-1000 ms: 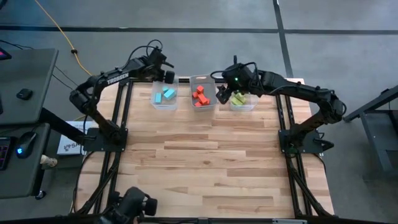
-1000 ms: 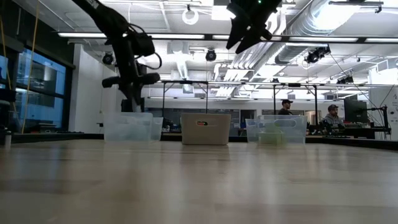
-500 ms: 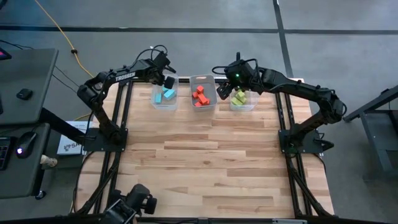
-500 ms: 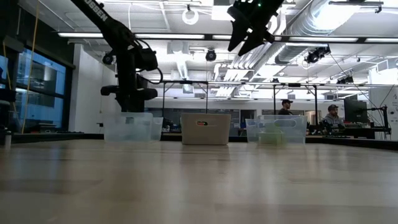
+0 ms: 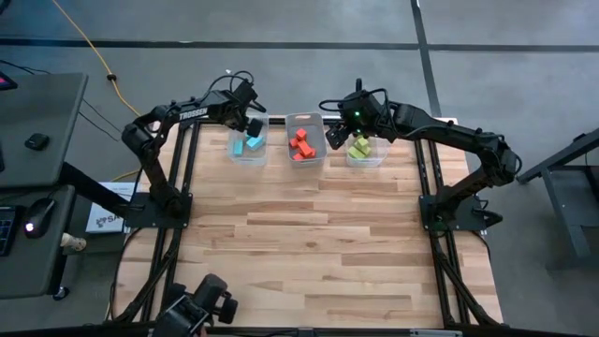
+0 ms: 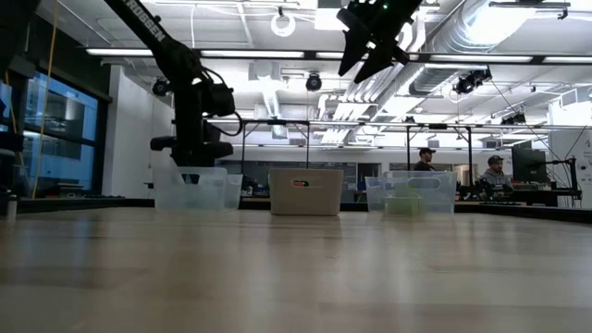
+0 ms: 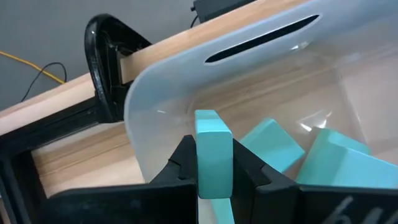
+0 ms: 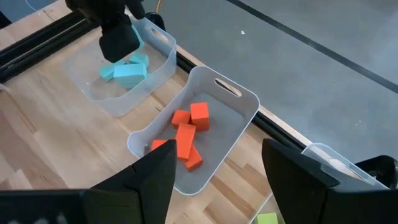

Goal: Sort & place blocks by color
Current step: Put the small blue rectangular block into the left transparent bin

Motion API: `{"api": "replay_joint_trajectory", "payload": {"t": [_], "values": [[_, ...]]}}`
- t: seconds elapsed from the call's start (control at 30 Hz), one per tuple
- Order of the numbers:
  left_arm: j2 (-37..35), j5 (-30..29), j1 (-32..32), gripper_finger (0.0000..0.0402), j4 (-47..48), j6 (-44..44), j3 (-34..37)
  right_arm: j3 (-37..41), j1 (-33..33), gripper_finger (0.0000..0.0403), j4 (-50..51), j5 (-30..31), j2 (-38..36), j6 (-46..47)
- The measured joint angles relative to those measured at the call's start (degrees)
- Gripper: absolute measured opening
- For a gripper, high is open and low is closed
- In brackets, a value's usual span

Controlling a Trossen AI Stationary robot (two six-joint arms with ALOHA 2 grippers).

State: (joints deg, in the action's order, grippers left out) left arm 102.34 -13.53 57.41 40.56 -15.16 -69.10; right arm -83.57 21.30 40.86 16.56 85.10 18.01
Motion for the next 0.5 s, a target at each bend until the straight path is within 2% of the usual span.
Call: {"api": "replay_joint_trajectory", "payload": {"t": [0.27, 0.5], "values": [[0.03, 0.01, 0.0, 0.0021, -1.79, 3.45, 0.0, 0.0, 0.0, 0.0227, -0.01, -0.02, 0.02, 0.16], [0.03, 0.06, 0.0, 0.0052, -1.77, 4.43, 0.0, 0.0, -0.02, 0.0227, -0.04, -0.09, 0.02, 0.16]]}}
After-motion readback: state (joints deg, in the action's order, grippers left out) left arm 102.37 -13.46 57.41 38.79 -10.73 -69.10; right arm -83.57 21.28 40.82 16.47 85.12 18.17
